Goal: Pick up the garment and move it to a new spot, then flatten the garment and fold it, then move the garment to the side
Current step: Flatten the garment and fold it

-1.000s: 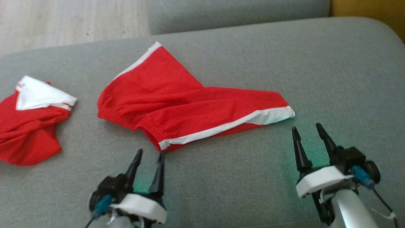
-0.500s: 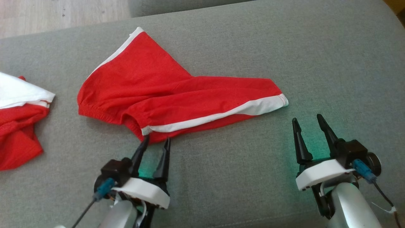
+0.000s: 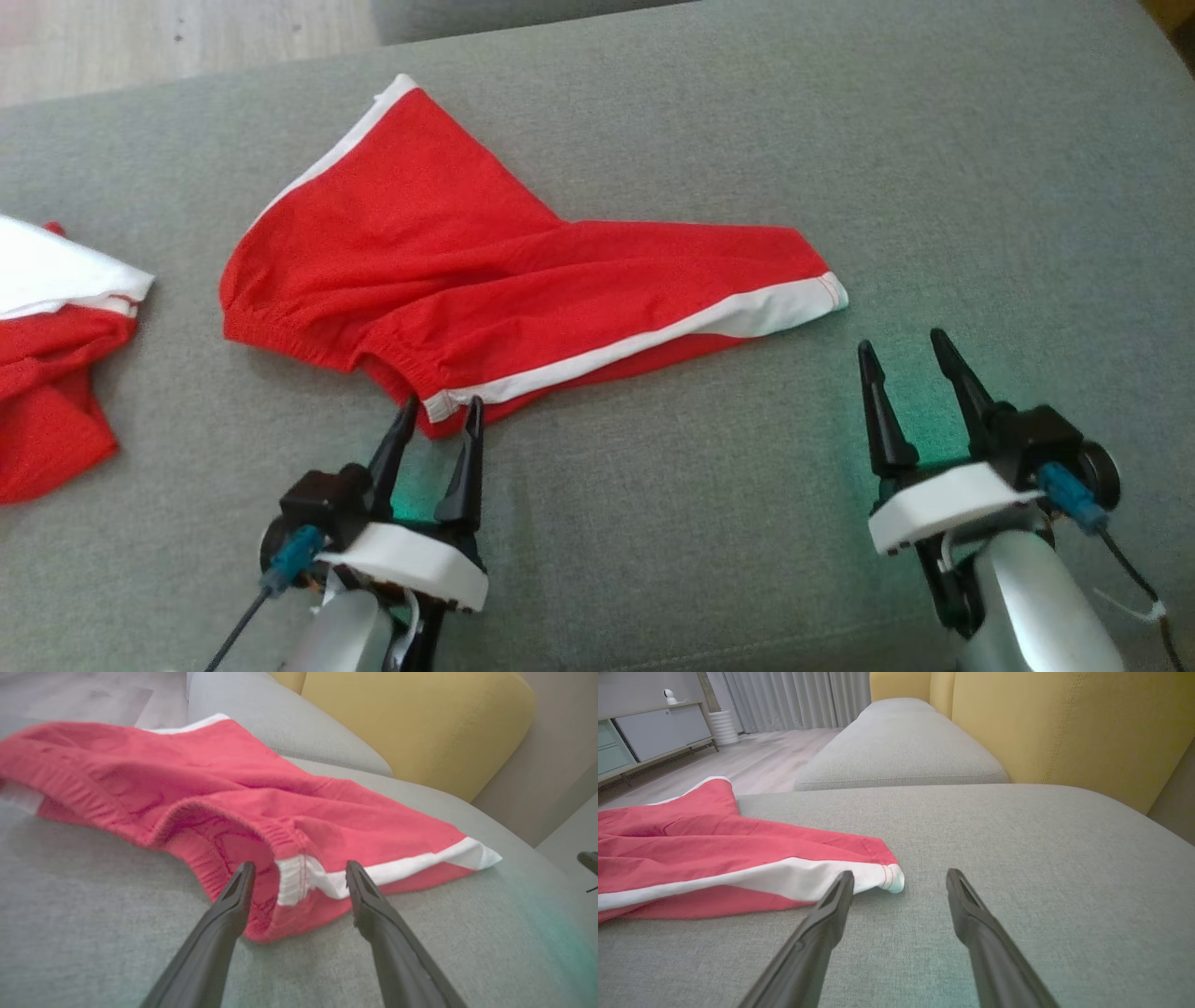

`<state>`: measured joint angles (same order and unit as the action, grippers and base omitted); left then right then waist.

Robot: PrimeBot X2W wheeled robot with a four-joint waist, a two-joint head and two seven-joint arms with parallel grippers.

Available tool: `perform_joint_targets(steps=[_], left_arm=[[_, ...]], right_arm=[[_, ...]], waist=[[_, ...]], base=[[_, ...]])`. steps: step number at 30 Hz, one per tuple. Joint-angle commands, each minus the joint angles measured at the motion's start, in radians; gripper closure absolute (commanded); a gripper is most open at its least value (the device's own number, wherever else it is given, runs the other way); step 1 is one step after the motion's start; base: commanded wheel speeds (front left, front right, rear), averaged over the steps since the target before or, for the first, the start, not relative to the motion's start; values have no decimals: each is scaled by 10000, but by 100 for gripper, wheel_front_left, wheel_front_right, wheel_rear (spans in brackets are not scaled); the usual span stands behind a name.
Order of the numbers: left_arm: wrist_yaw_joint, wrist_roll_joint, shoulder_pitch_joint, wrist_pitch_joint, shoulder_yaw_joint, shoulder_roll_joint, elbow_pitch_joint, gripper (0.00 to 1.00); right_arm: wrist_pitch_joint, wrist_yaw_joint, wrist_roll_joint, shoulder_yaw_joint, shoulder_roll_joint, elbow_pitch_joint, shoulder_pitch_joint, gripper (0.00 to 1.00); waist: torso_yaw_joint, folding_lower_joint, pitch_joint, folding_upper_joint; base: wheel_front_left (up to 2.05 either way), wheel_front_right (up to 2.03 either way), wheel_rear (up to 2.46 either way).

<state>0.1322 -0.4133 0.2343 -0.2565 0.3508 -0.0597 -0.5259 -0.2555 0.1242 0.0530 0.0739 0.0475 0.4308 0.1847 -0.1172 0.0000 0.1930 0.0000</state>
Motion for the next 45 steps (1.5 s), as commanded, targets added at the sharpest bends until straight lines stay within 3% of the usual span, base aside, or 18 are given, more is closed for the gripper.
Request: perform_joint_targets(steps=[1, 19, 20, 22, 23, 28, 33, 38, 45], left_arm=[[-16, -128, 240, -53, -166, -84, 66, 0], [-16, -851, 702, -53, 348, -368, 293, 0], [-16, -844, 692, -53, 417, -402, 259, 15], [-16, -893, 670, -53, 477, -444, 207, 91], [-16, -913, 670, -53, 496, -462, 199, 100], [-16, -1012, 727, -53, 461, -545, 312, 100], [-16, -656, 332, -53, -520, -649, 520, 100], [-16, -202, -141, -53, -1165, -597, 476, 100], [-16, -14, -155, -53, -1352, -368, 510, 100]], right_arm=[[-63, 65, 55, 279, 28, -341, 476, 0], [-63, 65, 82, 242, 28, -403, 560, 0], [-63, 65, 92, 244, 28, -389, 558, 0], [-63, 65, 121, 266, 28, -372, 564, 0], [-63, 65, 134, 280, 28, -367, 576, 0], [-63, 65, 192, 233, 28, -348, 594, 0], [-63, 65, 583, 400, 28, -191, 625, 0], [-63, 65, 1148, 1026, 28, 199, 597, 0], [-63, 65, 1703, 2140, 62, 1039, 699, 0]], waist=[[-81, 0, 71, 0], [-220, 0, 415, 0], [-214, 0, 403, 0], [-221, 0, 393, 0], [-224, 0, 394, 0], [-118, 0, 372, 0], [258, 0, 322, 0], [690, 0, 266, 0], [983, 0, 304, 0]], base=[[0, 0, 0], [0, 0, 0], [0, 0, 0], [0, 0, 0], [0, 0, 0], [0, 0, 0], [0, 0, 0], [0, 0, 0], [0, 0, 0]])
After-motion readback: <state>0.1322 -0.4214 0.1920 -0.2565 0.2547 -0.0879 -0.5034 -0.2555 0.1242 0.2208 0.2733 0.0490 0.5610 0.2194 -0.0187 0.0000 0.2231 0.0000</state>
